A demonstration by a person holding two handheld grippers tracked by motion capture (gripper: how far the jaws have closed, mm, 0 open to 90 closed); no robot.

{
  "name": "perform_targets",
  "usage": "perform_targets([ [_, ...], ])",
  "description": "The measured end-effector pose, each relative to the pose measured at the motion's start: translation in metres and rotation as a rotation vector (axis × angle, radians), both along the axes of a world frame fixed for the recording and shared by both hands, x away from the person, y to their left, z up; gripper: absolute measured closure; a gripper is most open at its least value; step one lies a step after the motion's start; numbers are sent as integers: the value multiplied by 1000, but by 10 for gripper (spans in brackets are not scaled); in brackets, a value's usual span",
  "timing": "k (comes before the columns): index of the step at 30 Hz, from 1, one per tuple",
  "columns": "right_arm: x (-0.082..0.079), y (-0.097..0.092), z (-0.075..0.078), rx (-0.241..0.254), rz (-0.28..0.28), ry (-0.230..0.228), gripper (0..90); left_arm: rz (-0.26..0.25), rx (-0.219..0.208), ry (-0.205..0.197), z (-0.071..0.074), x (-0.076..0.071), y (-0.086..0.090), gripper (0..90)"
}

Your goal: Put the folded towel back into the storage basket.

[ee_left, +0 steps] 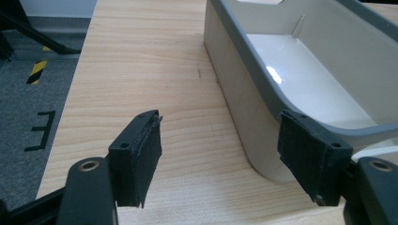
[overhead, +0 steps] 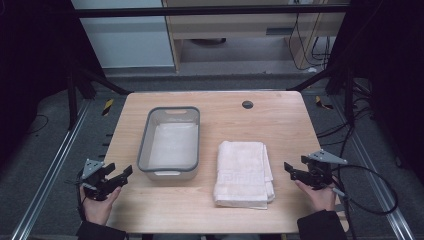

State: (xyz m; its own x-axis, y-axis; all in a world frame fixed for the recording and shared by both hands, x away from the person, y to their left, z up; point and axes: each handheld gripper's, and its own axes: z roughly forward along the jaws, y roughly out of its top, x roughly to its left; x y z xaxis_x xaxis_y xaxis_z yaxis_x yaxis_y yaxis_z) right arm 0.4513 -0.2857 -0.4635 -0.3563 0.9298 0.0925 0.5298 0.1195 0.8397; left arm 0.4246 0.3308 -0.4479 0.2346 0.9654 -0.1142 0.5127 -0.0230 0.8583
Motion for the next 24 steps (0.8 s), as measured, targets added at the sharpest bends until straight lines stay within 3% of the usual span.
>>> perform_targets([
  [11, -1, 4, 7, 1, 25, -22, 276, -30, -33, -31, 9, -3, -7, 331],
  [24, -2, 7, 19, 18, 37, -46, 339, -37, -33, -60, 19, -4, -9, 384],
])
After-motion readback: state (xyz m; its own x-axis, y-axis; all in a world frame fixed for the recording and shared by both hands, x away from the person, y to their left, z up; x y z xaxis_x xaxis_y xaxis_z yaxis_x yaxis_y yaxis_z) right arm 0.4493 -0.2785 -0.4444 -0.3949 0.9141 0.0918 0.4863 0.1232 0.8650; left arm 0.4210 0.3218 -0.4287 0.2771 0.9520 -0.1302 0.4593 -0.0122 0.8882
